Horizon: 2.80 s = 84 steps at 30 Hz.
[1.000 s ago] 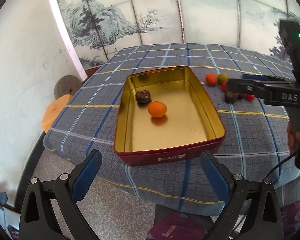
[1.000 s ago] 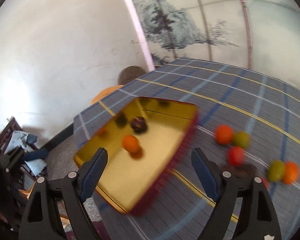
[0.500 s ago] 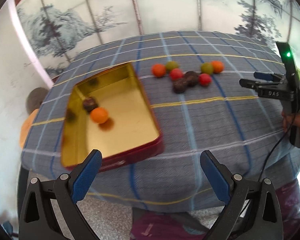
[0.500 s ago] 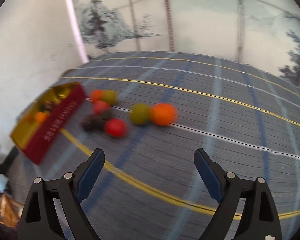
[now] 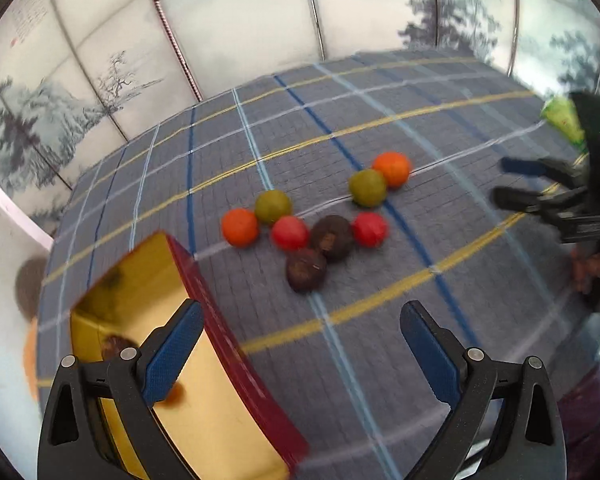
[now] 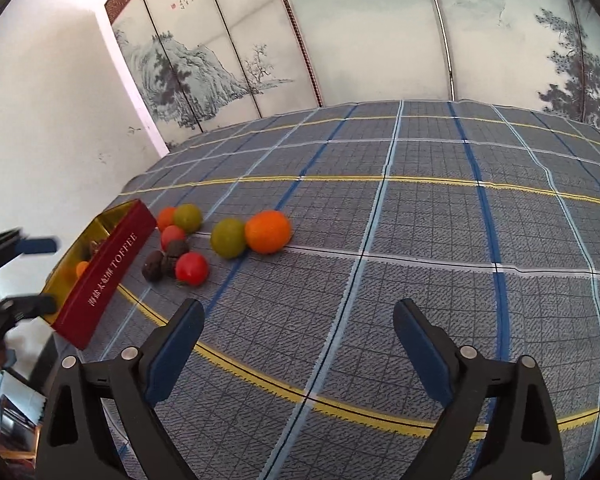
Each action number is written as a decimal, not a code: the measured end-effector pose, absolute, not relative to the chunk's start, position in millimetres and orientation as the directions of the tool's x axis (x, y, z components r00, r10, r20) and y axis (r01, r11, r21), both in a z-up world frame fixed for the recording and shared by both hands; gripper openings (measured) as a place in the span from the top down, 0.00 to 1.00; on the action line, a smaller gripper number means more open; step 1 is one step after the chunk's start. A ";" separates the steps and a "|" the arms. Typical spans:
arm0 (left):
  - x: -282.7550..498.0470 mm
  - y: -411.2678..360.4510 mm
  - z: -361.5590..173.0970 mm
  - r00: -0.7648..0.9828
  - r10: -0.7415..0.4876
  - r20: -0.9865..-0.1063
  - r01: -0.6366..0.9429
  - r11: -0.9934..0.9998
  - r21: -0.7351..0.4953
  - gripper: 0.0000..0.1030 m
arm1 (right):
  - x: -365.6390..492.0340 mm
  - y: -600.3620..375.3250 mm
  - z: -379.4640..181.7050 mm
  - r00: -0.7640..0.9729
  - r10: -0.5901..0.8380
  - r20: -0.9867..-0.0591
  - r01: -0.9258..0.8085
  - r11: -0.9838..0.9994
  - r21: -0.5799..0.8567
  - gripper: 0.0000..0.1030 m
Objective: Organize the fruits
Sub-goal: 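Grasp a dark brown fruit from the pile with the left gripper, then carry the dark brown fruit into the tray with the left gripper while the right gripper grasps a red tomato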
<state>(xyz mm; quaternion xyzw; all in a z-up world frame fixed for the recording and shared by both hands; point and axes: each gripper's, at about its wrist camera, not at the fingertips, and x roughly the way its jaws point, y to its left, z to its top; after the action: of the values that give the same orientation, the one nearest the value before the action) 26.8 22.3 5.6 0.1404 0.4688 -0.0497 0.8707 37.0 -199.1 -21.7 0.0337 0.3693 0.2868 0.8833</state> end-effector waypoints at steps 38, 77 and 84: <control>-11.2 39.2 10.9 0.484 -0.189 -0.854 0.076 0.982 -0.174 0.65 | 45.0 -86.2 -25.9 0.380 0.581 -0.720 -0.735 0.662 0.146 0.39; -76.5 187.8 -14.1 0.537 0.127 -0.834 -0.301 0.952 -0.048 0.65 | 29.8 -156.7 -33.8 0.497 0.456 -0.738 -0.581 0.807 0.107 0.72; -72.6 192.0 -23.7 0.522 0.184 -0.833 -0.315 0.949 0.012 0.65 | 29.8 -155.0 -33.7 0.498 0.455 -0.738 -0.574 0.811 0.112 0.72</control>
<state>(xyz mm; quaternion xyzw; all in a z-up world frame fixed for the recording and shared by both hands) -72.6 192.0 -23.7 -0.0701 0.4674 0.1433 0.8695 29.8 -155.0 -33.7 -0.0743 0.4022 0.2985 0.8624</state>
